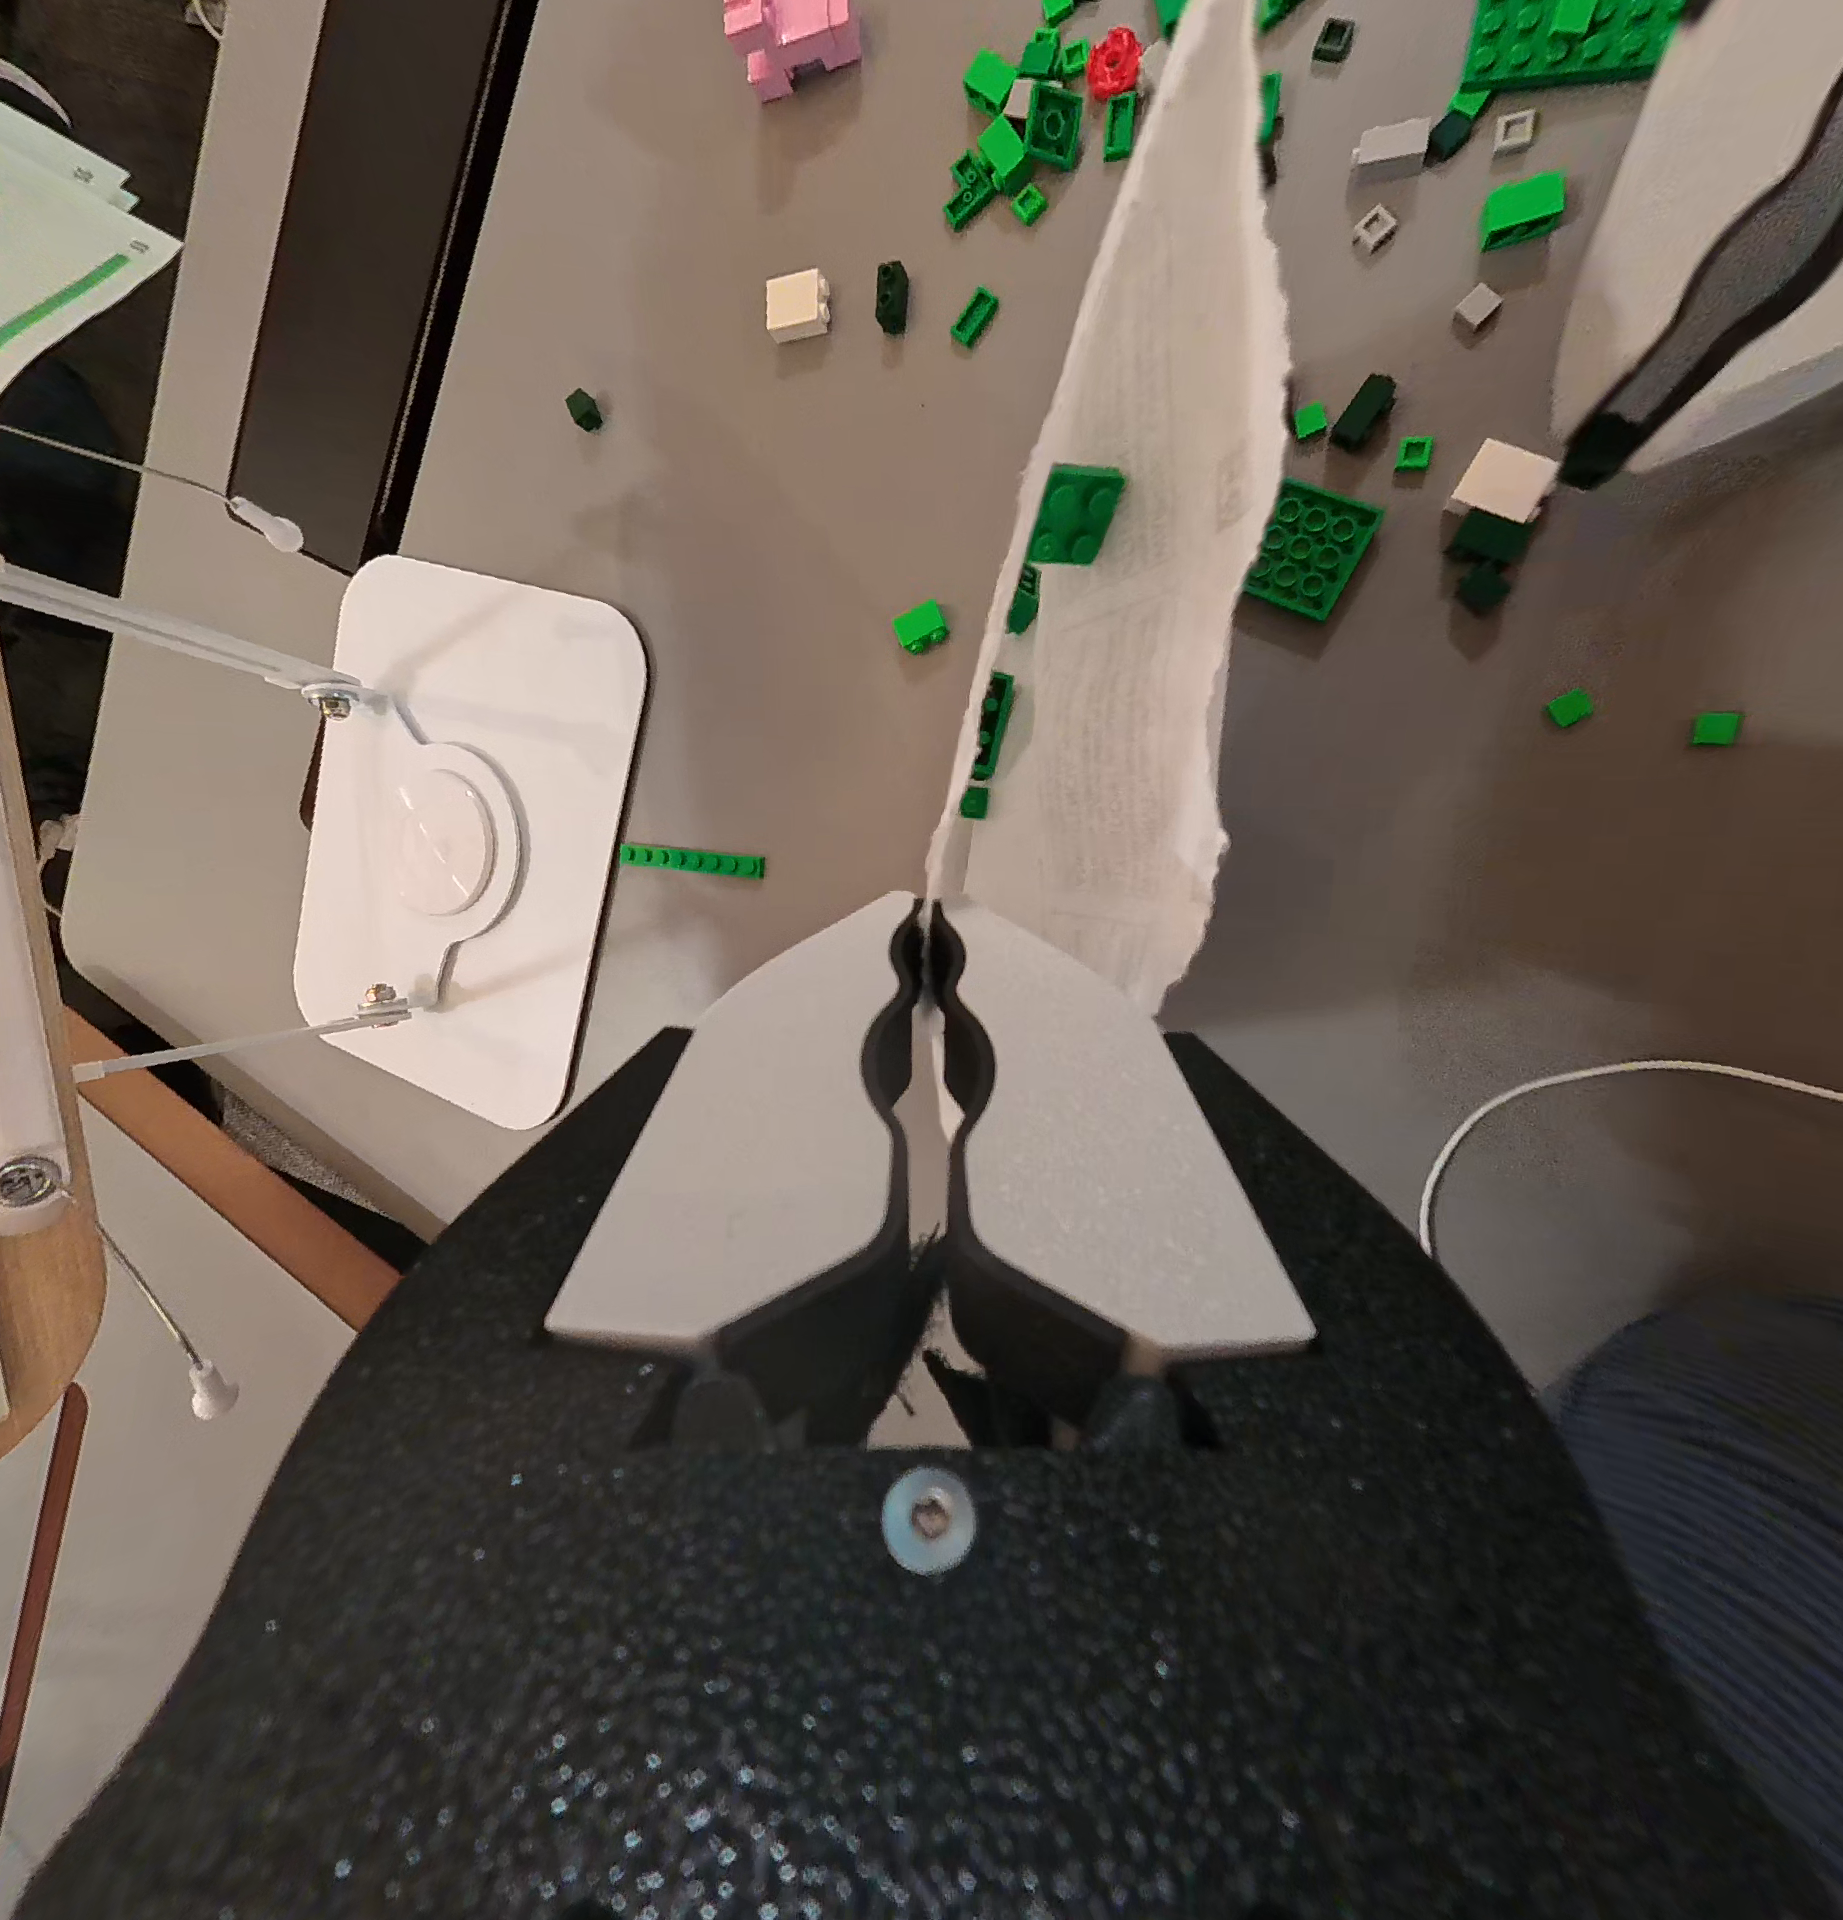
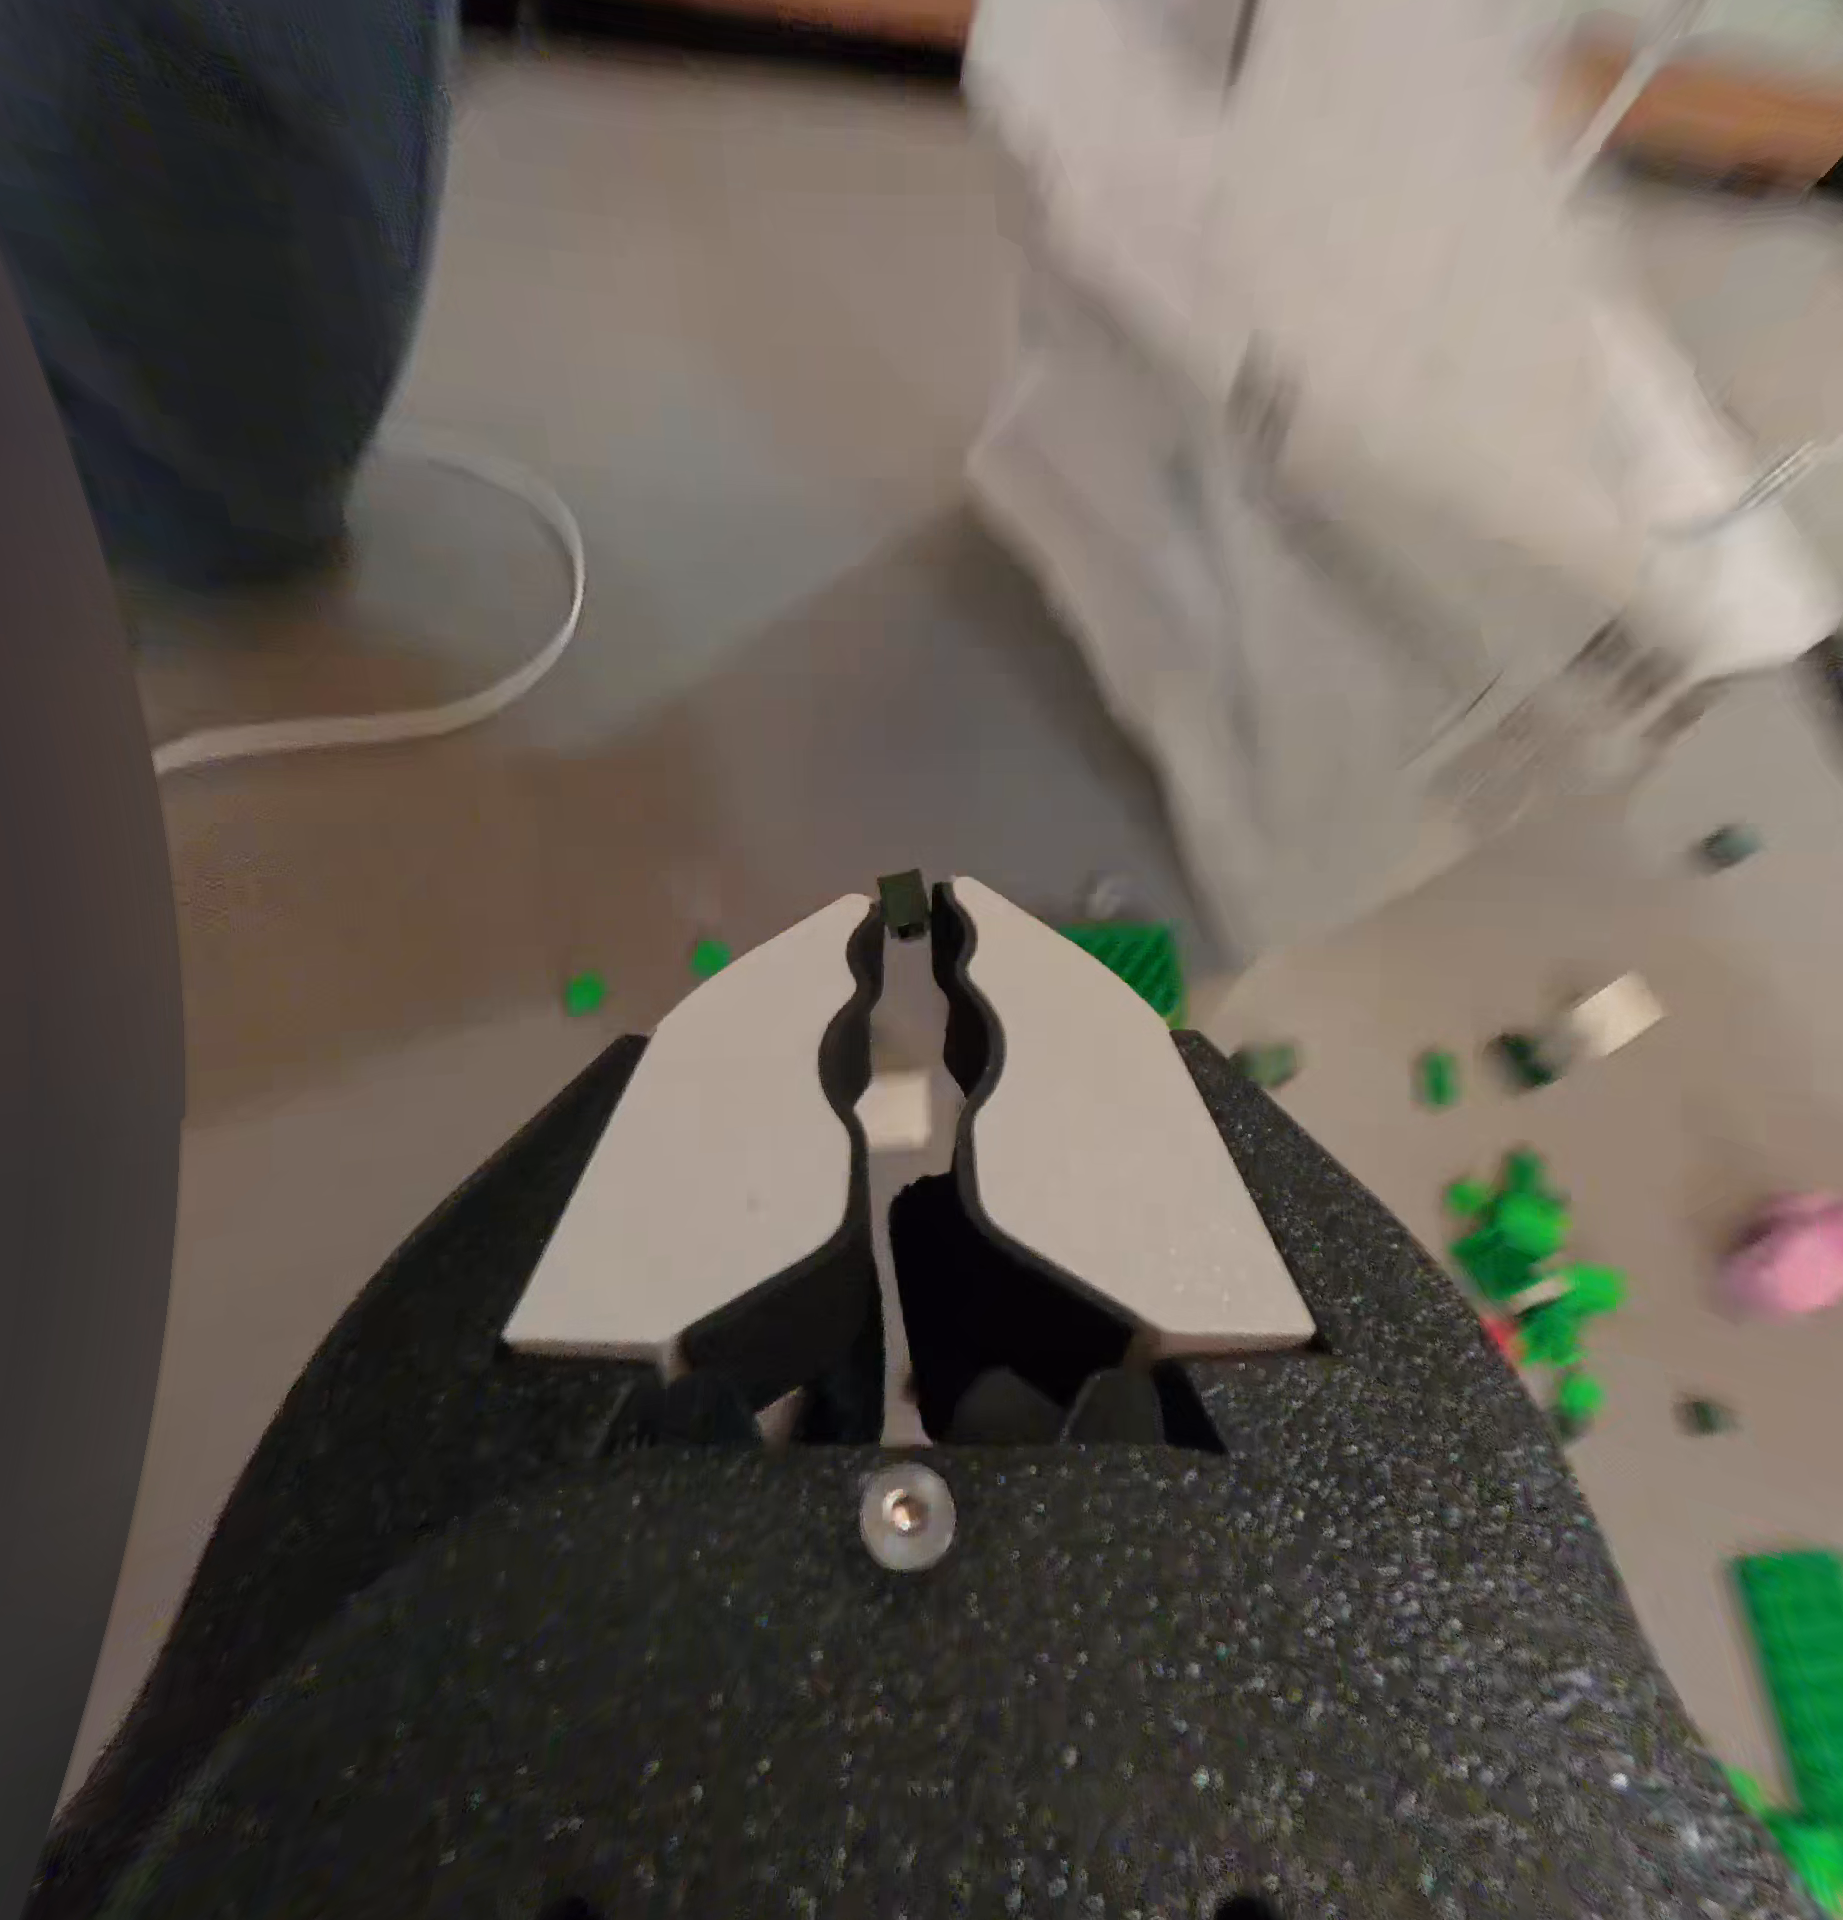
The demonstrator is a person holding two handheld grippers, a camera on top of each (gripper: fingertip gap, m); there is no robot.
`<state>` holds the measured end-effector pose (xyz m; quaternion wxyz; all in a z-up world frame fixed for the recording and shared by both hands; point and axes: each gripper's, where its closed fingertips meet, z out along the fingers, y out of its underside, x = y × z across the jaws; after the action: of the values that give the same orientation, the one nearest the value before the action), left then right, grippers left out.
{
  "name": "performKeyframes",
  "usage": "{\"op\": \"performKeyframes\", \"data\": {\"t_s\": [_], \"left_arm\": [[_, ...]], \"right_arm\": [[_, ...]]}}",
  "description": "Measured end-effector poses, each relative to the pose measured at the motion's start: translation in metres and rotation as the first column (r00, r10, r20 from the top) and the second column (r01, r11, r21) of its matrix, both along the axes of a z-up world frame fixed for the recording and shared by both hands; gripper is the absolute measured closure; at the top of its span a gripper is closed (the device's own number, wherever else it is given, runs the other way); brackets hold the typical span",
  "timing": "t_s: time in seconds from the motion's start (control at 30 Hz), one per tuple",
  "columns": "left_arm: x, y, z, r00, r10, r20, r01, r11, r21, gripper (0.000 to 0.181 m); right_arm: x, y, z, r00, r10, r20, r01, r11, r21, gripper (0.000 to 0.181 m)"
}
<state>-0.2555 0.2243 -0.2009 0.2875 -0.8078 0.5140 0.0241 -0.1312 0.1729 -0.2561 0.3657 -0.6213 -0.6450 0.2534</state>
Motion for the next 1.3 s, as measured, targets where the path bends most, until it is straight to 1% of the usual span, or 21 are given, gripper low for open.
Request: {"op": "performKeyframes", "data": {"t_s": [0.1, 0.13, 0.2, 0.27, 0.33, 0.5, 0.67, 0.83, 1.03, 1.13, 1.17, 1.2, 1.27, 1.3], "left_arm": [[0.001, 0.0, 0.0, 1.0, 0.003, -0.002, -0.003, 1.0, 0.002, 0.181], [0.001, 0.0, 0.0, 1.0, 0.002, 0.0, -0.002, 1.0, 0.002, 0.181], [0.003, -0.002, 0.0, 1.0, -0.01, 0.004, 0.01, 1.0, -0.006, 0.181], [0.004, -0.003, 0.0, 1.0, -0.018, 0.005, 0.018, 1.0, -0.003, 0.181], [0.006, -0.003, 0.001, 1.0, -0.027, 0.002, 0.027, 1.0, 0.0, 0.181], [0.011, -0.005, 0.003, 0.999, -0.046, -0.001, 0.046, 0.999, 0.009, 0.181], [0.012, -0.006, 0.004, 0.999, -0.051, 0.001, 0.051, 0.999, 0.01, 0.181], [0.012, -0.006, 0.004, 0.999, -0.053, -0.001, 0.053, 0.999, 0.009, 0.181], [0.01, -0.006, 0.003, 0.999, -0.045, 0.001, 0.045, 0.999, 0.004, 0.181], [0.009, -0.004, 0.002, 0.999, -0.033, -0.003, 0.033, 0.999, 0.004, 0.181], [0.006, -0.003, 0.001, 1.0, -0.019, -0.01, 0.019, 1.0, 0.002, 0.181], [0.004, -0.002, 0.0, 1.0, -0.006, -0.014, 0.006, 1.0, -0.002, 0.181], [0.0, -0.001, -0.001, 1.0, 0.01, -0.007, -0.01, 1.0, -0.005, 0.181], [-0.002, 0.0, -0.001, 1.0, 0.018, -0.002, -0.018, 1.0, -0.009, 0.181]], "right_arm": [[-0.029, 0.015, 0.056, 0.992, -0.001, -0.124, 0.024, 0.984, 0.178, 0.173], [-0.036, 0.019, 0.068, 0.989, 0.004, -0.146, 0.031, 0.971, 0.237, 0.173], [-0.05, 0.026, 0.085, 0.984, -0.002, -0.175, 0.062, 0.94, 0.336, 0.173], [-0.061, 0.027, 0.089, 0.985, 0.013, -0.174, 0.057, 0.919, 0.39, 0.173], [-0.07, 0.027, 0.085, 0.988, 0.018, -0.152, 0.048, 0.906, 0.421, 0.172], [-0.077, 0.033, 0.077, 0.994, 0.0, -0.109, 0.053, 0.877, 0.477, 0.172], [-0.077, 0.035, 0.077, 0.994, -0.01, -0.106, 0.061, 0.873, 0.484, 0.172], [-0.078, 0.038, 0.075, 0.996, -0.026, -0.088, 0.064, 0.88, 0.47, 0.16], [-0.078, 0.034, 0.074, 0.996, -0.014, -0.09, 0.053, 0.891, 0.45, 0.159], [-0.069, 0.031, 0.076, 0.996, -0.008, -0.088, 0.045, 0.903, 0.428, 0.159], [-0.063, 0.026, 0.076, 0.995, 0.016, -0.094, 0.022, 0.92, 0.391, 0.159], [-0.056, 0.016, 0.072, 0.994, 0.069, -0.082, -0.039, 0.944, 0.328, 0.16], [-0.038, -0.001, 0.049, 0.987, 0.159, -0.014, -0.155, 0.976, 0.153, 0.164], [-0.028, -0.003, 0.032, 0.983, 0.173, 0.053, -0.177, 0.982, 0.065, 0.164]]}}
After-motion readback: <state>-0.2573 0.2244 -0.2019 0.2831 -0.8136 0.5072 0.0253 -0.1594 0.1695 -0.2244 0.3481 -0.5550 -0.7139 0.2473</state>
